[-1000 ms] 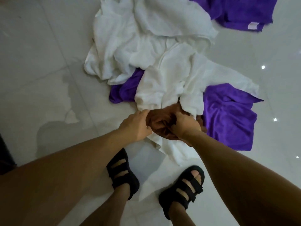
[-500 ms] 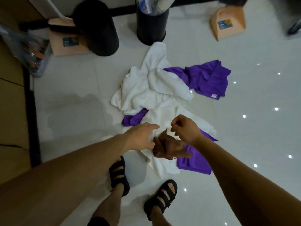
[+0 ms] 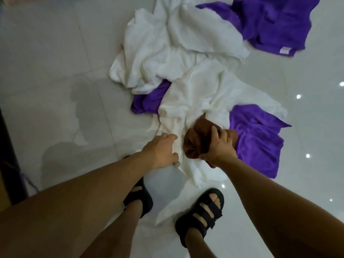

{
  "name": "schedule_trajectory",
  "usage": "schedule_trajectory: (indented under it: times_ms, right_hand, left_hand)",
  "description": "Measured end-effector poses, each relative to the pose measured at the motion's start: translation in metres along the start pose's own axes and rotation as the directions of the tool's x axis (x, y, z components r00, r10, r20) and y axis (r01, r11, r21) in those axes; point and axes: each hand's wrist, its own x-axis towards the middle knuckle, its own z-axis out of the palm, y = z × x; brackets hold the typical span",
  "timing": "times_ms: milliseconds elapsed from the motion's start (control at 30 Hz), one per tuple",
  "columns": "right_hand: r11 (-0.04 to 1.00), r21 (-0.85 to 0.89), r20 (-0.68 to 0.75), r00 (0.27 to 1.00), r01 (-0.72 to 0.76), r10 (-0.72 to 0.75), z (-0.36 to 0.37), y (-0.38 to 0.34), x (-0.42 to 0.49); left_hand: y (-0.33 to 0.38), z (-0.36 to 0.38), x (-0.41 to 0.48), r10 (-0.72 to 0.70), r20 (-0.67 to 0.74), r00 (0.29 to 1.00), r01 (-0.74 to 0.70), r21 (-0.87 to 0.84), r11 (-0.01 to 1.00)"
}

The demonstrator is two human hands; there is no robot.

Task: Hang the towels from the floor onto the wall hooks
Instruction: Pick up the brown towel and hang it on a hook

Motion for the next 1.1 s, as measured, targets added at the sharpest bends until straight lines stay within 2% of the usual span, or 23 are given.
schedule_trajectory:
  times_ms: [67, 133, 267, 367, 500, 567, 667, 767, 867, 933, 1000, 1100]
  right_hand:
    - [0.998, 0.049, -0.060, 0.997, -0.039, 0.042, 0.009, 0.002, 0.007]
    - [0.999, 0.040, -0.085, 0.996, -0.018, 0.021, 0.002, 0.002, 0.001]
    - [0.995, 0.062, 0.003, 0.997, 0.080, -0.081, -0.054, -0.010, -0.051]
    - [0.950, 0.255, 0.043, 0.979, 0.180, -0.197, -0.120, -0.035, -0.109]
    - [0.840, 0.451, -0.077, 0.951, 0.300, -0.298, -0.221, -0.077, -0.192]
    - [0.794, 0.524, -0.128, 0.950, 0.308, -0.284, -0.266, -0.090, -0.230]
    - [0.768, 0.555, -0.139, 0.946, 0.319, -0.292, -0.318, -0.104, -0.283]
    - [0.708, 0.544, -0.209, 0.890, 0.451, -0.406, -0.357, -0.125, -0.336]
    - [0.568, 0.562, -0.229, 0.773, 0.601, -0.591, -0.383, -0.150, -0.392]
    - [0.503, 0.524, -0.325, 0.708, 0.687, -0.628, -0.399, -0.161, -0.429]
    - [0.458, 0.489, -0.394, 0.657, 0.742, -0.643, -0.416, -0.167, -0.460]
    - [0.455, 0.402, -0.377, 0.596, 0.795, -0.709, -0.434, -0.173, -0.499]
  left_hand:
    - [-0.003, 0.008, 0.006, -0.007, 0.033, 0.999, 0.006, 0.018, 1.000]
    - [-0.003, 0.006, 0.001, -0.013, 0.026, 1.000, 0.012, 0.023, 1.000]
    - [0.018, -0.026, -0.038, -0.013, -0.042, 0.999, 0.013, -0.012, 1.000]
    - [0.052, -0.073, -0.079, 0.041, -0.069, 0.997, -0.048, -0.096, 0.994]
    - [0.105, -0.160, -0.155, 0.152, -0.062, 0.986, -0.161, -0.180, 0.971]
    - [0.124, -0.203, -0.198, 0.144, -0.204, 0.968, -0.181, -0.175, 0.968]
    - [0.139, -0.258, -0.268, 0.007, -0.448, 0.894, -0.084, -0.152, 0.985]
    - [0.149, -0.296, -0.337, -0.119, -0.561, 0.819, 0.001, -0.206, 0.979]
    - [0.171, -0.311, -0.392, -0.189, -0.577, 0.795, -0.113, -0.447, 0.888]
    - [0.191, -0.314, -0.423, -0.240, -0.529, 0.814, -0.168, -0.610, 0.774]
    - [0.210, -0.318, -0.451, -0.255, -0.519, 0.816, -0.233, -0.699, 0.676]
    - [0.232, -0.327, -0.495, -0.307, -0.644, 0.700, -0.398, -0.710, 0.581]
